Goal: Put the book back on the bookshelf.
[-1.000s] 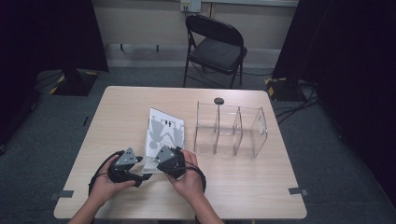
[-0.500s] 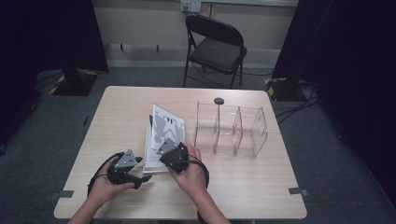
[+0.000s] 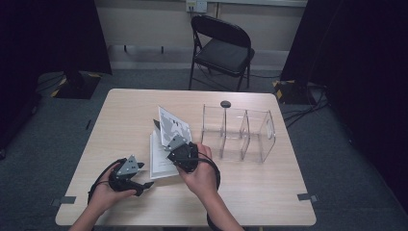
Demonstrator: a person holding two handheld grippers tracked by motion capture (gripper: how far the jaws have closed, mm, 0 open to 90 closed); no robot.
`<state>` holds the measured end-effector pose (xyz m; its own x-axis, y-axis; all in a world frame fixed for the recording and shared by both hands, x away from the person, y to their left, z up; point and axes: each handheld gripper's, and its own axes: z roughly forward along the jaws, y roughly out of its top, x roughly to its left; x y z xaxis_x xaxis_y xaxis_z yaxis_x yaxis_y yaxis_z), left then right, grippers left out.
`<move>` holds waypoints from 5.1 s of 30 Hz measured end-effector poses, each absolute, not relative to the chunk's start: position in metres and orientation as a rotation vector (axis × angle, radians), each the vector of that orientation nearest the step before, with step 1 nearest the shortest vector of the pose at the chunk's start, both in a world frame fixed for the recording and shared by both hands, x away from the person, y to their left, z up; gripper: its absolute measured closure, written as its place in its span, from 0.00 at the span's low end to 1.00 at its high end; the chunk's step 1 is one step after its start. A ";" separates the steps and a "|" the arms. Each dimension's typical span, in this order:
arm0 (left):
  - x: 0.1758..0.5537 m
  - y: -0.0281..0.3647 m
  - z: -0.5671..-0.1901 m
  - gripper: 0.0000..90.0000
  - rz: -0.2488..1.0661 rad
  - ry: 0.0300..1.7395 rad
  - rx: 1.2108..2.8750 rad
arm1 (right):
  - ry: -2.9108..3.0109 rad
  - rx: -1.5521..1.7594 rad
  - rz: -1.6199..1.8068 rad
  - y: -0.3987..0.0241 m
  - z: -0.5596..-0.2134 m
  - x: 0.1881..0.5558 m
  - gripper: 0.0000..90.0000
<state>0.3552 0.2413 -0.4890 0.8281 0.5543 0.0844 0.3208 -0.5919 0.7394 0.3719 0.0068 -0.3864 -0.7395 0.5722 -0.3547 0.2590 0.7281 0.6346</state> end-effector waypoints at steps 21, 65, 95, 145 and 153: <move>0.363 0.228 -0.495 0.22 0.455 0.670 2.262 | 2.453 0.592 0.729 0.012 -0.356 0.364 0.75; 0.358 0.228 -0.474 0.25 0.557 0.667 2.206 | 2.475 0.525 0.662 0.025 -0.350 0.361 0.75; 0.348 0.216 -0.445 0.22 0.590 0.479 2.211 | 2.517 0.467 0.598 0.036 -0.330 0.365 0.75; 0.342 0.214 -0.418 0.58 0.645 0.370 2.269 | 2.553 0.820 1.147 -0.096 -0.417 0.336 0.25; 0.342 0.212 -0.418 0.58 0.645 0.377 2.276 | 2.628 0.908 1.077 -0.095 -0.469 0.345 0.25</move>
<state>0.3416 0.2123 -0.4179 0.8312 0.4419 0.3373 0.0763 -0.6917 0.7182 0.3451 -0.0951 -0.4688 -0.8030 0.5908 0.0780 0.4757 0.5567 0.6810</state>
